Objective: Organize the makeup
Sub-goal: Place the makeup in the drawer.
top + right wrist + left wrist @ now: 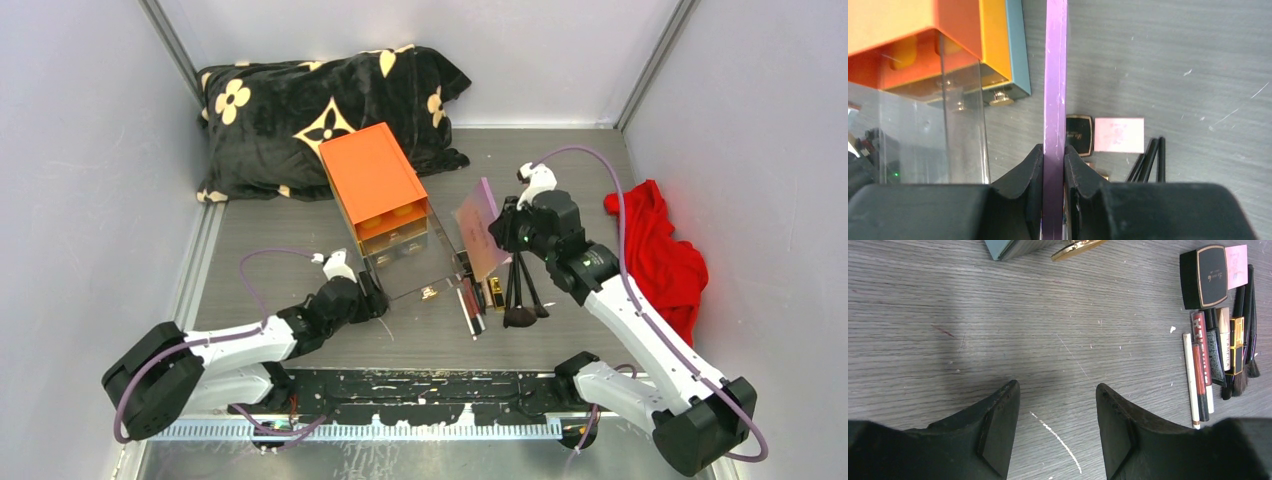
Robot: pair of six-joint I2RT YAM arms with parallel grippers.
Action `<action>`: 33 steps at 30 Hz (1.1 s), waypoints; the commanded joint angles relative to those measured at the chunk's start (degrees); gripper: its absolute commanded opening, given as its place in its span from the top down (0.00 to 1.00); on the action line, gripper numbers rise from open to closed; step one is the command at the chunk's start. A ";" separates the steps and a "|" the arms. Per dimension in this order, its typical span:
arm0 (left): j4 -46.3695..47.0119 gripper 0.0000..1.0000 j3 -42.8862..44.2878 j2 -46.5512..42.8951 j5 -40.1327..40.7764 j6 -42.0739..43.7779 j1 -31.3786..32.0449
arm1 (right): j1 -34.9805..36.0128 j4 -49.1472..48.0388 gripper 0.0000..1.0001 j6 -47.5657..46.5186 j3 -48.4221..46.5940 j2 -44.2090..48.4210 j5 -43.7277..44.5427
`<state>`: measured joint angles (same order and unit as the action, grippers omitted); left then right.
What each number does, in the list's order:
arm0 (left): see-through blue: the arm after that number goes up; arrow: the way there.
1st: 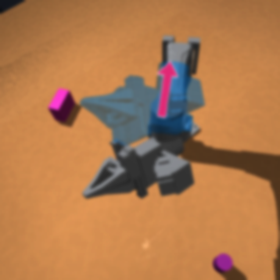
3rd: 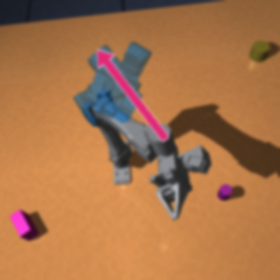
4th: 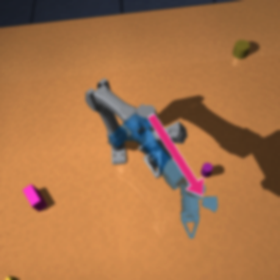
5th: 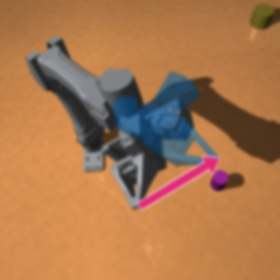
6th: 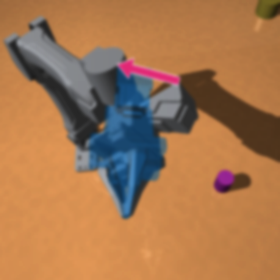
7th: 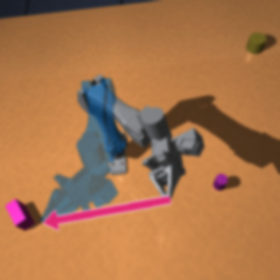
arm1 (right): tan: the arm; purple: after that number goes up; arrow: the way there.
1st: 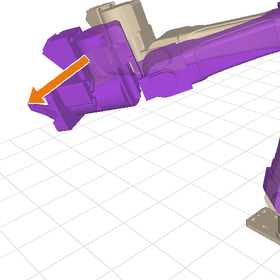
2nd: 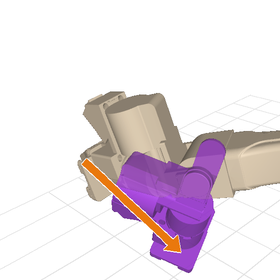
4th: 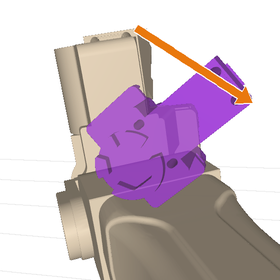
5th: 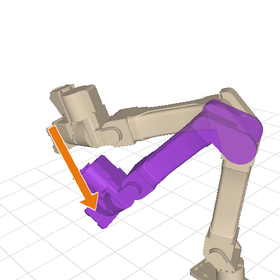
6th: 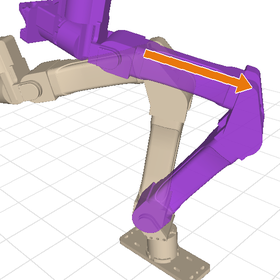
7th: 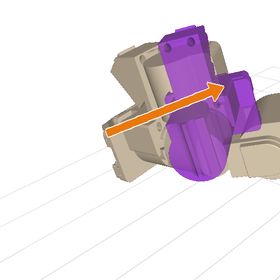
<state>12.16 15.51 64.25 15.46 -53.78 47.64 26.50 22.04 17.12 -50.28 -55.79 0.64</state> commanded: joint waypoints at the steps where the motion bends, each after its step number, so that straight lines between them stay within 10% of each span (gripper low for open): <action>1: -2.33 0.42 1.86 -2.86 2.54 0.86 0.20 | -0.17 -1.50 0.99 -3.16 -8.23 -0.26 2.16; 33: -4.87 0.42 1.92 -5.26 2.76 0.96 0.23 | -0.22 11.55 0.99 -3.42 -32.15 -1.99 -13.37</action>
<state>6.46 15.53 58.76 16.99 -53.56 47.64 26.50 37.21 10.55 -79.48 -59.24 -5.28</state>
